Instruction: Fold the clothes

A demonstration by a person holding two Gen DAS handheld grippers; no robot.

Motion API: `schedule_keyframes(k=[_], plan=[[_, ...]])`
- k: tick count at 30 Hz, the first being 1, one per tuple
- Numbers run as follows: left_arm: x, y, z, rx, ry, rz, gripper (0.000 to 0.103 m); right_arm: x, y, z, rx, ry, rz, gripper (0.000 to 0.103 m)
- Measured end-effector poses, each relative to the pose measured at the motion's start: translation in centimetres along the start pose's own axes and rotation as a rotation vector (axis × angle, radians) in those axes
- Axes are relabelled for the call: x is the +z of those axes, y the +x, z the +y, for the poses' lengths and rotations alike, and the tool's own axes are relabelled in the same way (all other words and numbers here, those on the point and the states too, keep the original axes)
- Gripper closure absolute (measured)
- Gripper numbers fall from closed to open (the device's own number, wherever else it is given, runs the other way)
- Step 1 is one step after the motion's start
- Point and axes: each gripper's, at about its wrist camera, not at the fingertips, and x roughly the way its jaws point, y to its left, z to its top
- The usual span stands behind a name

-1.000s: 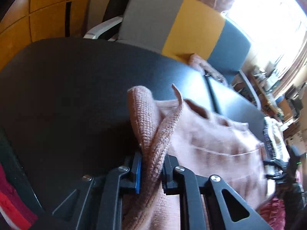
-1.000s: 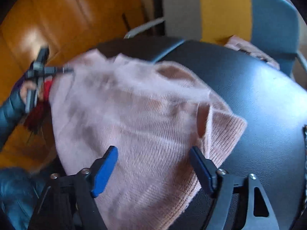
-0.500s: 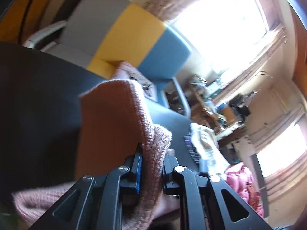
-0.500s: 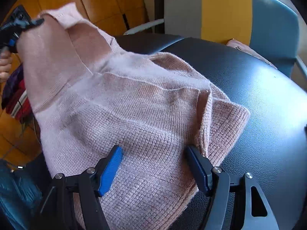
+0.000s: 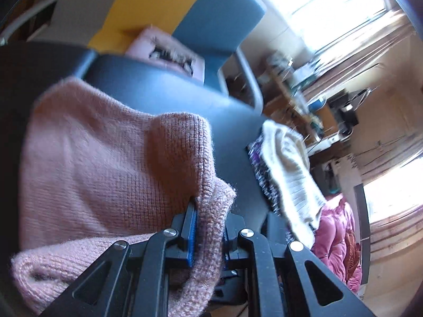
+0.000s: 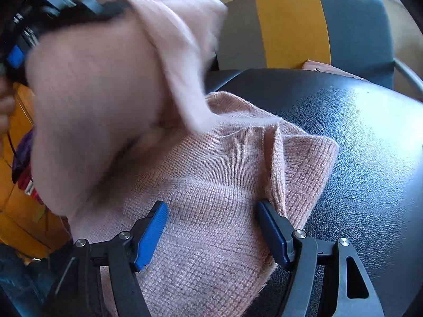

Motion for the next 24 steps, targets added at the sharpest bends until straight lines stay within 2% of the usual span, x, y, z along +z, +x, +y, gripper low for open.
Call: schedule_keyframes(k=[8, 12, 14, 16, 20, 22, 24], plan=[[-2.1, 8.9, 0.3, 0.1, -0.016, 0.157, 0.088, -0.1, 0.8, 0.5, 0.012, 0.002, -0.012, 0.031], [-2.2, 7.4, -1.4, 0.1, 0.017, 0.171, 0.074, -0.1, 1.1, 0.8, 0.011, -0.002, -0.016, 0.031], [-2.2, 6.6, -2.2, 0.094, 0.031, 0.18, 0.074, -0.2, 1.0, 0.7, 0.023, 0.008, -0.021, 0.03], [-2.1, 5.2, -2.4, 0.027, 0.018, 0.196, 0.064, -0.3, 0.9, 0.6, 0.032, 0.016, -0.023, 0.03], [-1.7, 1.3, -2.8, -0.117, 0.016, 0.154, 0.064, -0.4, 0.8, 0.7, 0.033, 0.019, -0.023, 0.03], [-1.1, -1.1, -2.0, -0.166, -0.008, 0.078, 0.064, -0.3, 0.8, 0.5, 0.038, 0.027, -0.025, 0.03], [-1.1, -3.9, 0.7, -0.196, -0.054, -0.02, 0.064, -0.1, 0.9, 0.2, 0.044, 0.036, -0.028, 0.03]])
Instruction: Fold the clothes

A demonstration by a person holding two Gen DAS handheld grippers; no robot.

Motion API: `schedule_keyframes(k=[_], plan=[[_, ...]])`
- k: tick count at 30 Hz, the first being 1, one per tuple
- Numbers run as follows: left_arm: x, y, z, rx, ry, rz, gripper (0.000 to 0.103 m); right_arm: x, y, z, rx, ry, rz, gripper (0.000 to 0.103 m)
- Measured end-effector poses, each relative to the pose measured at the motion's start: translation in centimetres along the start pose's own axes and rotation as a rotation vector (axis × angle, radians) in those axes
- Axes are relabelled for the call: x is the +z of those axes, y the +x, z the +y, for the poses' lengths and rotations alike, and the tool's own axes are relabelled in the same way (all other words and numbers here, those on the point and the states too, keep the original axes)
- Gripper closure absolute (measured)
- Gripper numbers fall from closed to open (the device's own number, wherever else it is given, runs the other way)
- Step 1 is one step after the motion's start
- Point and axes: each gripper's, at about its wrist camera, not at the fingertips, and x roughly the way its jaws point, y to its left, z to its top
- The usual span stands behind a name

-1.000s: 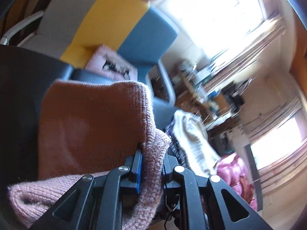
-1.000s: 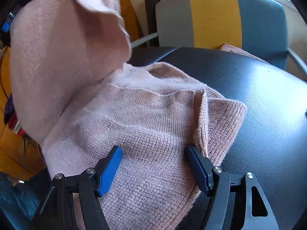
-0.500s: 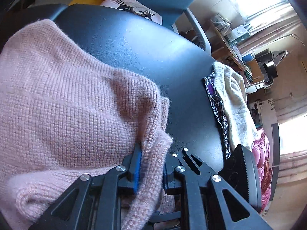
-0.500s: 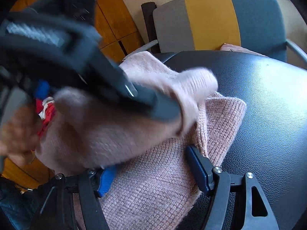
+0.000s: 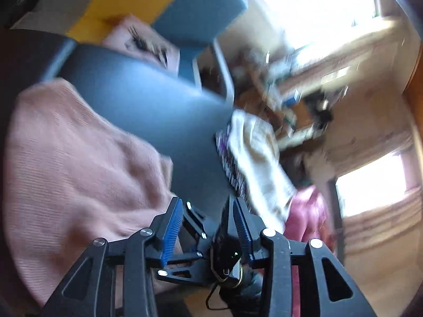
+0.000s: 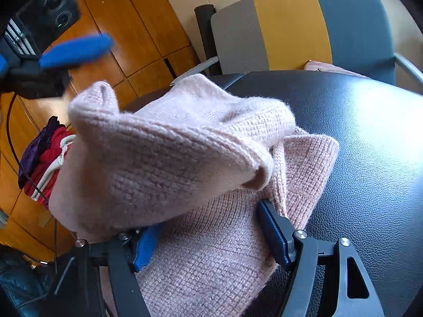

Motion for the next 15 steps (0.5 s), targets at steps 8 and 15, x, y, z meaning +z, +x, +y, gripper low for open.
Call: schedule_keyframes(k=[8, 15], plan=[[-5.0, -4.4, 10.2, 0.076, -0.068, -0.147, 0.071, 0.6, 0.2, -1.1, 0.022, 0.035, -0.012, 0.03], [-10.5, 1.8, 7.0, -0.075, 0.121, 0.031, 0.068, 0.9, -0.2, -1.8, 0.023, 0.088, -0.032, 0.03]])
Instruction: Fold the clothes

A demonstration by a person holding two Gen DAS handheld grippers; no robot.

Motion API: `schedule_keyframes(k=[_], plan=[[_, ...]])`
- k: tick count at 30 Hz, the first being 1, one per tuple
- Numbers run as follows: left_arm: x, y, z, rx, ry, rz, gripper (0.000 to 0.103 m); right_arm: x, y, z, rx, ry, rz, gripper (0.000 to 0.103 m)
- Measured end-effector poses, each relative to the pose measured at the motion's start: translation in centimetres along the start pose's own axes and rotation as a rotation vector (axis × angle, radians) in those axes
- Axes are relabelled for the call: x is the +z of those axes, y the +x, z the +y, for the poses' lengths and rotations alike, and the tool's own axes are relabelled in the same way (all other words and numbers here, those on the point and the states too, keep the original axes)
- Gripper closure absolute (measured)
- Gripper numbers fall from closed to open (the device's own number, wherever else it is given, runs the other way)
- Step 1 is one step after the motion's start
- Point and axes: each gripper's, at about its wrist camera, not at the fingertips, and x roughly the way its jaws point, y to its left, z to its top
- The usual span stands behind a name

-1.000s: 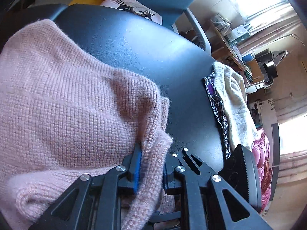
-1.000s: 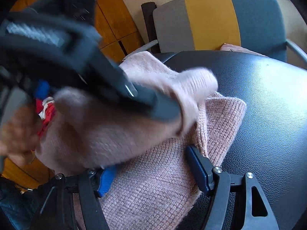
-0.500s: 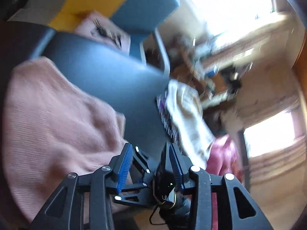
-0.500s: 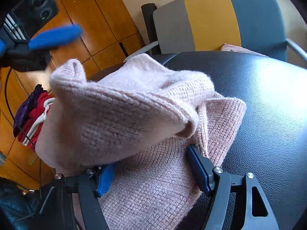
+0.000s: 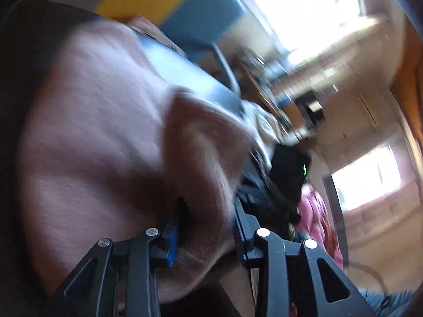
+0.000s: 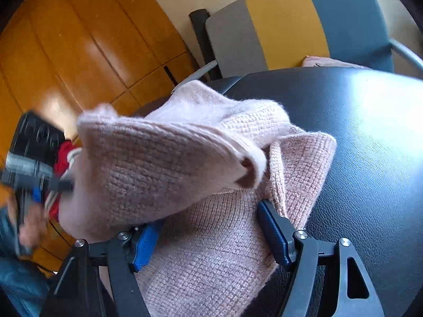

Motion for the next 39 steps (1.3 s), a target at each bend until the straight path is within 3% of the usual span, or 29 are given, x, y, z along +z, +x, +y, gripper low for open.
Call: schedule_keyframes(k=[6, 9, 12, 14, 21, 23, 25, 27, 33, 36, 38, 39], plan=[[-2.7, 1.9, -4.4, -0.093, 0.254, 0.147, 0.065, -2.3, -4.2, -0.5, -0.03, 0.093, -0.063, 0.026], [-3.6, 1.6, -4.8, -0.098, 0.305, 0.175, 0.064, -3.2, -6.4, -0.7, -0.06, 0.119, -0.073, 0.02], [-3.4, 1.4, -4.0, -0.105, 0.263, 0.17, 0.063, -3.6, -8.1, -0.7, -0.1, 0.151, -0.082, 0.005], [-3.0, 0.3, -2.9, -0.164, 0.188, 0.144, 0.063, -3.9, -8.5, -0.2, -0.13, 0.147, -0.06, 0.005], [-1.3, -4.3, -0.5, -0.328, 0.022, -0.059, 0.061, -5.7, -10.9, 3.2, -0.323, -0.077, 0.02, 0.015], [-1.1, -4.8, 1.0, -0.27, -0.018, -0.095, 0.061, -6.5, -11.2, 3.9, -0.327, -0.12, 0.061, 0.025], [-0.9, -4.5, 2.4, -0.175, -0.065, -0.081, 0.061, -7.4, -11.6, 4.5, -0.329, -0.163, 0.103, 0.032], [-1.1, -3.8, 3.0, -0.103, -0.062, -0.061, 0.062, -8.6, -9.9, 4.5, -0.401, -0.227, 0.199, 0.037], [1.0, -3.9, 3.4, 0.109, 0.04, -0.074, 0.066, -7.9, -5.8, 5.5, -0.412, -0.222, 0.177, 0.035], [2.4, -4.3, 3.7, 0.218, 0.09, -0.088, 0.07, -6.9, -4.0, 6.1, -0.374, -0.206, 0.149, 0.035], [3.7, -4.4, 4.1, 0.282, 0.104, -0.098, 0.071, -6.4, -2.9, 6.5, -0.35, -0.199, 0.131, 0.03], [4.1, -5.0, 4.6, 0.305, 0.107, -0.109, 0.071, -6.2, -2.6, 6.6, -0.34, -0.188, 0.123, 0.023]])
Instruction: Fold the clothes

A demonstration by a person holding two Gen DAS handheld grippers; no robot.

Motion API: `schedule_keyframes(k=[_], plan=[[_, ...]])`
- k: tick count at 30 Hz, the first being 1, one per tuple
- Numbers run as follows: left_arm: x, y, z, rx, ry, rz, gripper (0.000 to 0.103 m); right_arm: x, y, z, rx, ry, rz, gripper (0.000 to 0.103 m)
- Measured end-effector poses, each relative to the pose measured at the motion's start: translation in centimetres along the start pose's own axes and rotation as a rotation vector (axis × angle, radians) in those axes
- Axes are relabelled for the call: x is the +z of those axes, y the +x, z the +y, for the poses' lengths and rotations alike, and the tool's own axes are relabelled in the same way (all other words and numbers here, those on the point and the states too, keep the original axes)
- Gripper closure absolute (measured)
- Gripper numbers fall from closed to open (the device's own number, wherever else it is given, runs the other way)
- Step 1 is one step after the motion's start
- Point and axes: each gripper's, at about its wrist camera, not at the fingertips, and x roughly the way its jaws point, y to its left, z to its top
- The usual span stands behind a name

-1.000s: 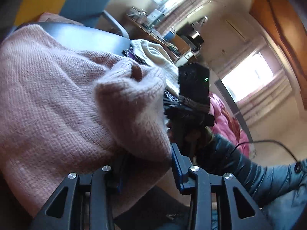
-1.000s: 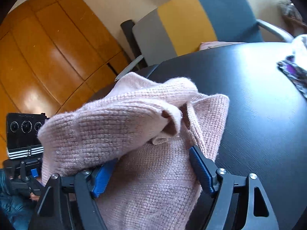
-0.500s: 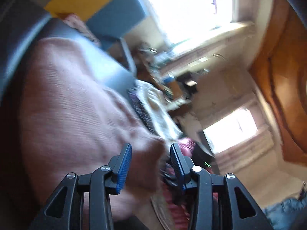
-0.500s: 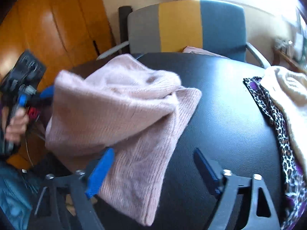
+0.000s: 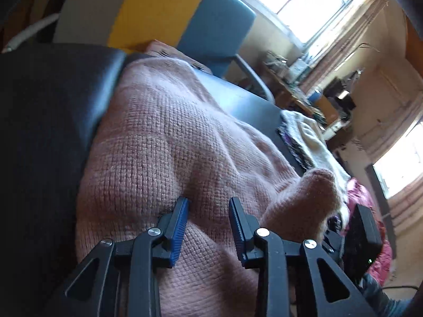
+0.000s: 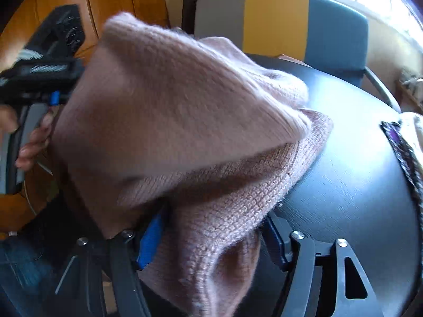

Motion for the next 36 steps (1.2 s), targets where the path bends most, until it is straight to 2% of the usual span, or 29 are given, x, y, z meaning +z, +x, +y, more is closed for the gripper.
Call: schedule_keyframes(k=[1, 3, 5, 7, 9, 12, 15, 17, 21, 23, 27, 29, 30, 31, 36], plan=[[0.1, -0.8, 0.0, -0.007, 0.011, -0.018, 0.07, 0.2, 0.3, 0.1, 0.01, 0.012, -0.006, 0.012], [0.3, -2.6, 0.1, -0.025, 0.034, -0.057, 0.066, 0.4, 0.7, 0.4, 0.029, 0.026, -0.018, 0.0], [-0.1, -6.0, -0.2, -0.085, 0.062, -0.113, 0.061, 0.2, 0.3, 0.3, 0.035, 0.024, -0.02, 0.0], [-0.2, -6.5, -1.2, -0.138, 0.073, -0.138, 0.049, 0.0, -0.6, -0.5, 0.055, 0.044, -0.01, 0.0], [-0.6, -7.6, -1.5, -0.178, 0.099, -0.14, 0.046, -0.3, -2.0, -1.7, 0.064, 0.079, -0.005, 0.0], [-0.7, -5.9, -4.2, -0.184, 0.191, -0.11, 0.039, -0.8, -5.2, -4.3, 0.157, 0.198, -0.069, 0.0], [-1.3, -3.7, -6.7, -0.139, 0.313, -0.066, 0.037, -1.3, -7.3, -7.3, 0.424, 0.426, -0.155, 0.0], [-1.8, -2.5, -7.4, -0.141, 0.354, -0.032, 0.037, -1.5, -7.6, -9.1, 0.601, 0.582, -0.216, 0.0], [-2.1, -1.5, -7.7, -0.172, 0.387, 0.011, 0.037, -1.7, -5.9, -10.0, 0.804, 0.82, -0.261, 0.0], [-1.8, -1.5, -7.5, -0.183, 0.384, 0.016, 0.037, -1.6, -4.8, -10.1, 0.8, 0.87, -0.243, 0.0], [-1.5, -1.0, -7.5, -0.172, 0.408, 0.015, 0.041, 0.2, -3.0, -10.0, 0.726, 0.897, -0.201, 0.0], [-1.7, -0.3, -7.5, -0.161, 0.426, 0.034, 0.06, 1.2, -2.1, -10.0, 0.689, 0.909, -0.18, 0.0], [-1.8, 0.0, -7.5, -0.156, 0.434, 0.042, 0.078, 1.7, -1.6, -10.0, 0.67, 0.915, -0.17, 0.0], [-1.8, 0.1, -7.3, -0.152, 0.431, 0.046, 0.088, 2.1, -1.1, -10.0, 0.651, 0.921, -0.159, 0.0], [-1.7, -1.0, -5.9, -0.266, 0.363, 0.014, 0.092, 4.6, 1.0, -10.0, 0.53, 0.942, -0.104, 0.003]])
